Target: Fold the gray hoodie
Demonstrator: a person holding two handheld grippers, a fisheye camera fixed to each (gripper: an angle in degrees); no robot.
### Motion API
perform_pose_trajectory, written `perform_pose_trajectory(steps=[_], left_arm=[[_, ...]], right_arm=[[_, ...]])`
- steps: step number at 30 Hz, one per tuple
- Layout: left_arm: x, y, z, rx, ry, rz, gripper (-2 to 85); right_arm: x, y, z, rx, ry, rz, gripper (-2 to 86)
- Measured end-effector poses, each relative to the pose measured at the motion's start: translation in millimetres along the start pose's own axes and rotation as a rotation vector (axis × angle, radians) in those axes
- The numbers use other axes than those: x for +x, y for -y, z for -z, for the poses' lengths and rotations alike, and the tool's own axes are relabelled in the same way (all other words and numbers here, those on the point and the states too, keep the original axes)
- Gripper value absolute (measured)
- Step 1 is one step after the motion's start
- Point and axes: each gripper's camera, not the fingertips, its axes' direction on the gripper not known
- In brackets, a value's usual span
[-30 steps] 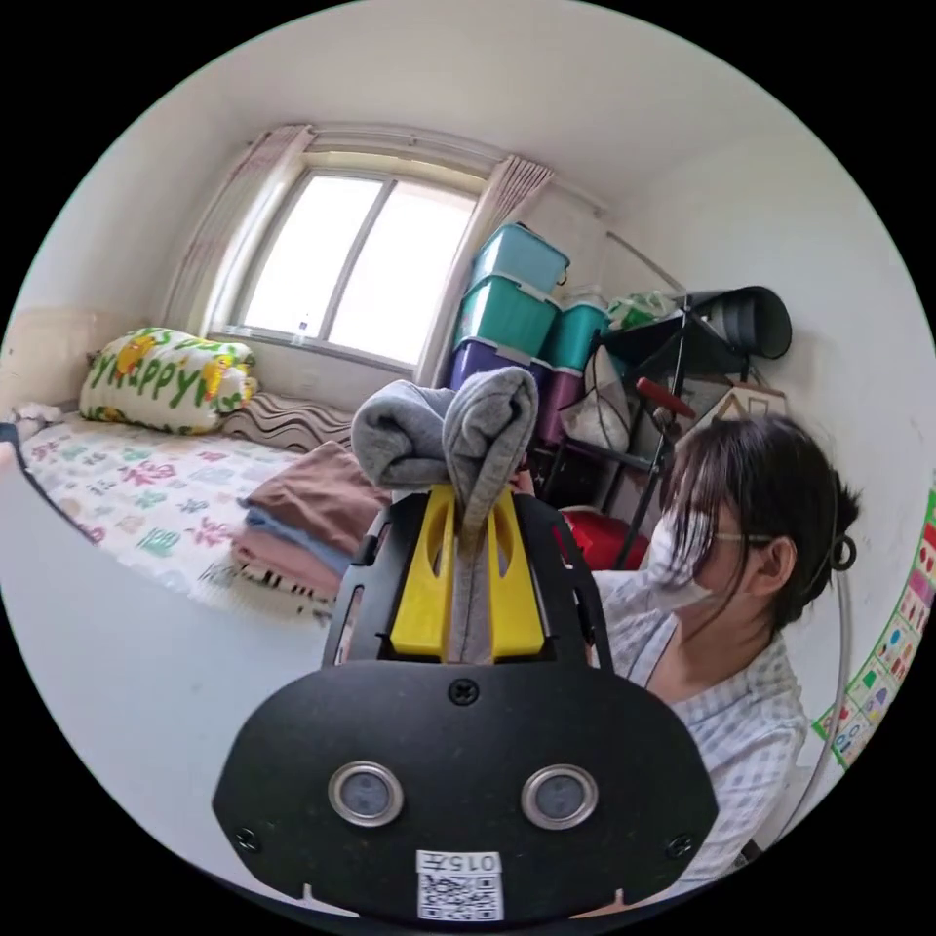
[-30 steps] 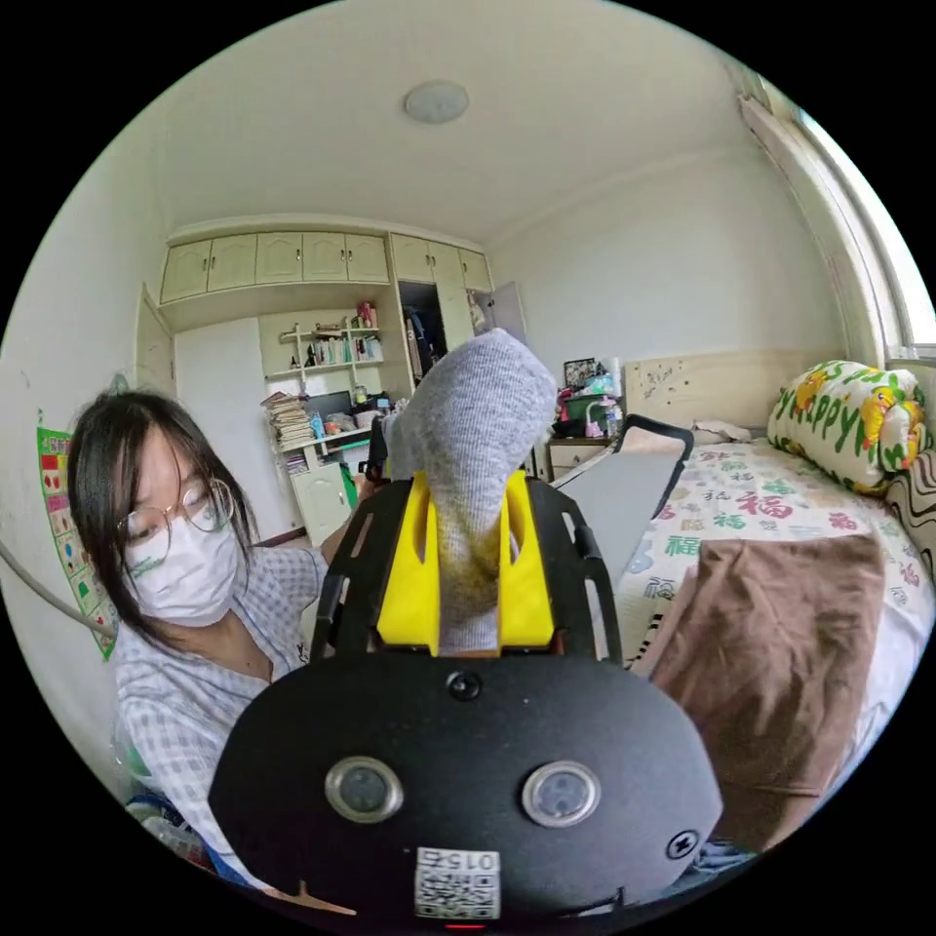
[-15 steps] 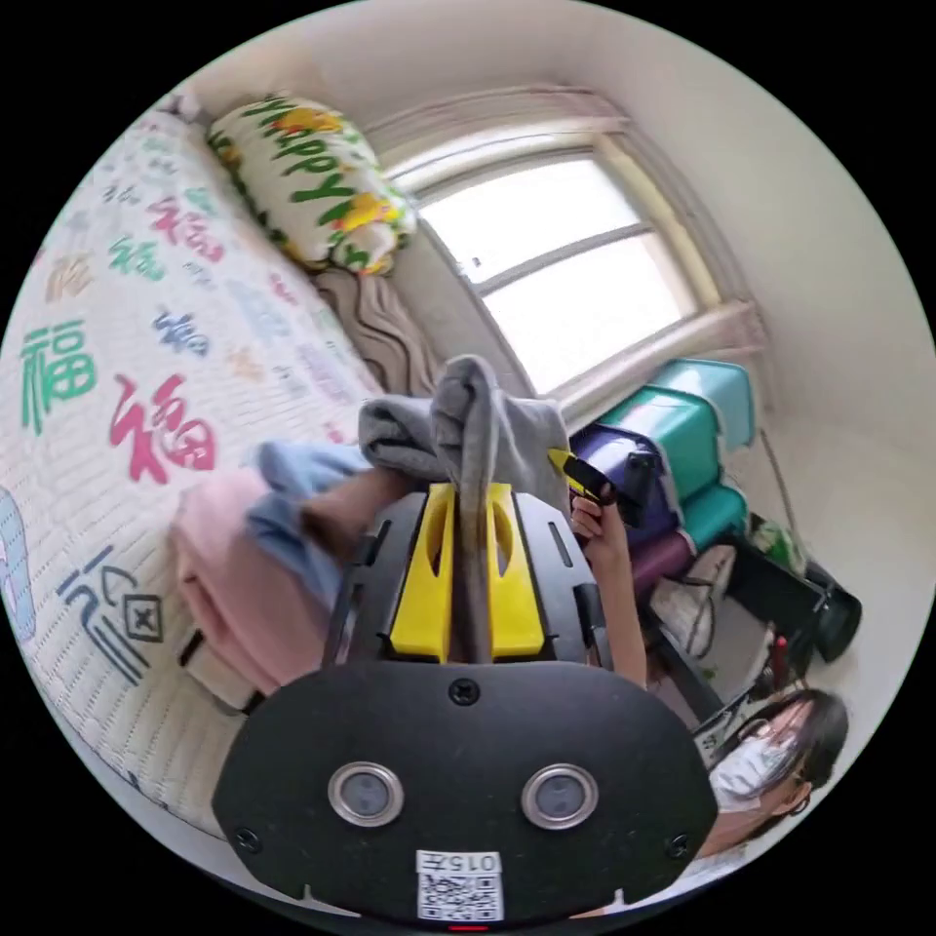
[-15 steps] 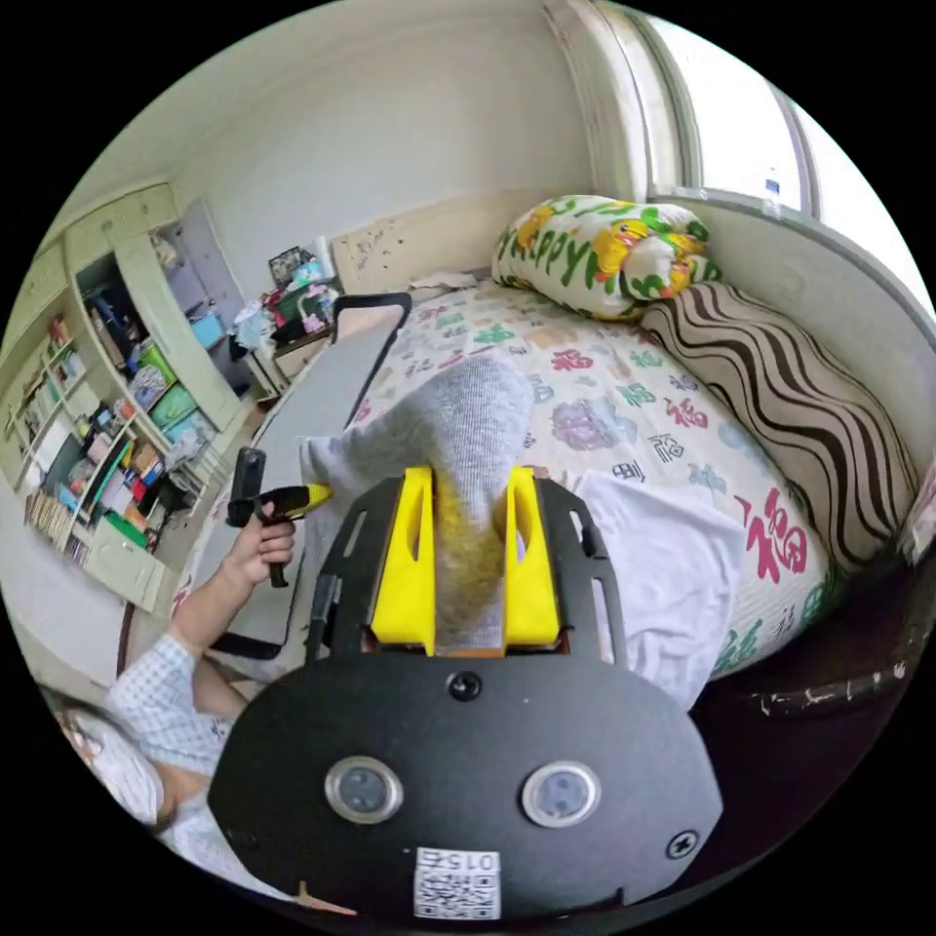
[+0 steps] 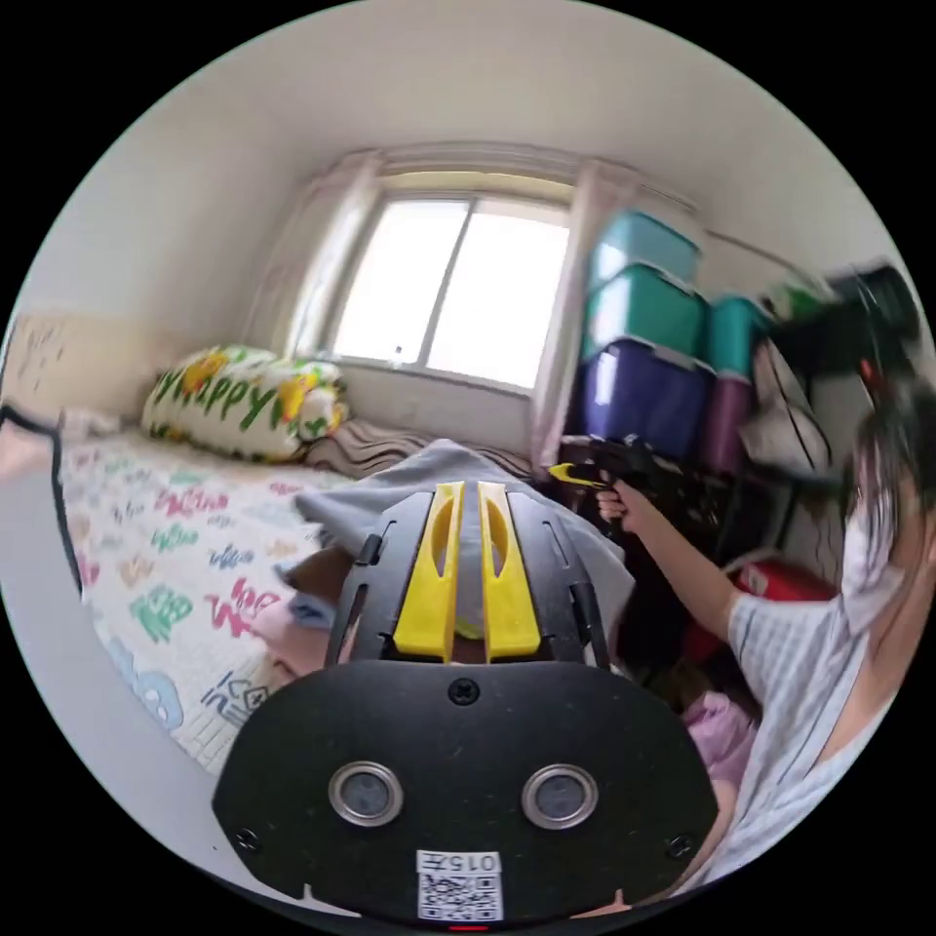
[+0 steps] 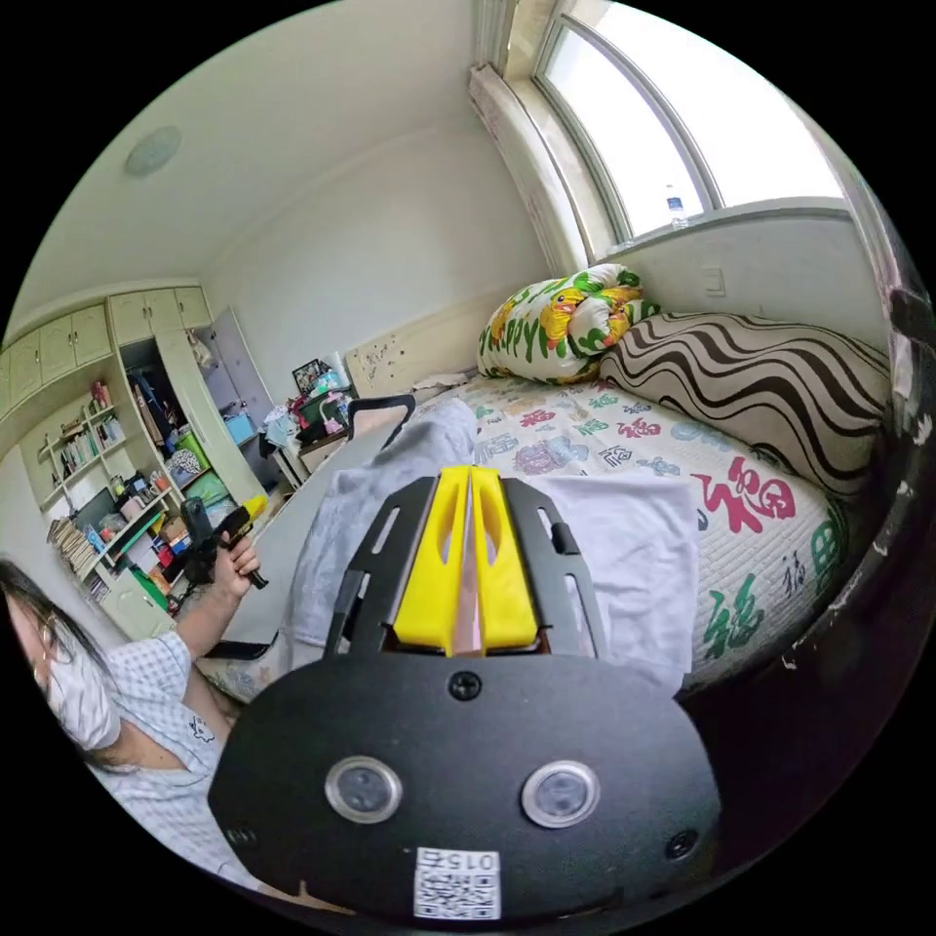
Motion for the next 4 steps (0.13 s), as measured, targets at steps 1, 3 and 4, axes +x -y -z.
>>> perform_pose_trajectory(steps=[1, 3, 4], left_arm=[[58.6, -4.7, -14.3, -0.028, -0.026, -0.121, 2.6], [136.3, -23.0, -46.8, -0.056, -0.06, -0.223, 4.8], [182.5, -39.3, -74.8, -0.097, -0.089, -0.262, 7.0]], right_arm=[[13.5, -18.9, 8.5, -0.001, -0.047, -0.008, 0.8], [37.7, -46.2, 14.8, -0.017, -0.114, -0.049, 1.6], [56.2, -63.1, 15.5, -0.036, -0.132, -0.097, 2.7]])
